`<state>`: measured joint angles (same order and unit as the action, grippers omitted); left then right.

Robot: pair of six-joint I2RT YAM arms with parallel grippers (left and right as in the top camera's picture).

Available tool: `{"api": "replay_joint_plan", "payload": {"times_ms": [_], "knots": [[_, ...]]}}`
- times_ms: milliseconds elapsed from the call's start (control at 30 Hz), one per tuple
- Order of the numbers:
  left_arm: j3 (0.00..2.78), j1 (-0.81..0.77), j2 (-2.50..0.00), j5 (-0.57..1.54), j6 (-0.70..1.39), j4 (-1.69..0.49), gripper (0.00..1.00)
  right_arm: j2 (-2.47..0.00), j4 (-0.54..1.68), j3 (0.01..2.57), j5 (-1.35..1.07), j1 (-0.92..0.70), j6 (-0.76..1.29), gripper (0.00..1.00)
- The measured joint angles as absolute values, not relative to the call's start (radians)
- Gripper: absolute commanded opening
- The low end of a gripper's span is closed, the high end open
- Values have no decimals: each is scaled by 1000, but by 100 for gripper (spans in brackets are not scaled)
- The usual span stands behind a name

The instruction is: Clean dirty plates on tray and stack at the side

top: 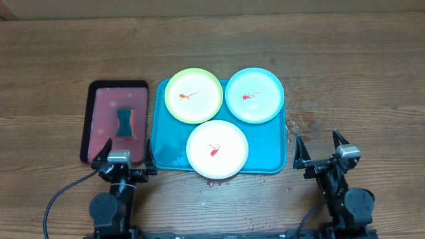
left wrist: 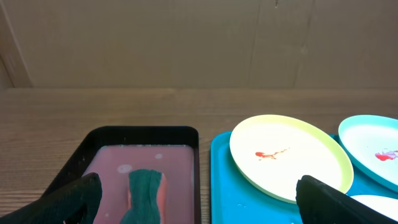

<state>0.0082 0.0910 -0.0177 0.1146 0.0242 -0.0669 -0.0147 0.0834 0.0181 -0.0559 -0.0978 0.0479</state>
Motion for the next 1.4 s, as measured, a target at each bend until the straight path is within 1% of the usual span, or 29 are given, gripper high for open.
{"api": "replay_joint_plan", "payload": {"times_ms": [1067, 1400], "knots": [[8, 91, -18, 115, 24, -67, 100, -15, 83, 18, -56, -98, 48, 100], [8, 91, -18, 114, 24, -67, 100, -15, 72, 19, -56, -98, 75, 100]]}}
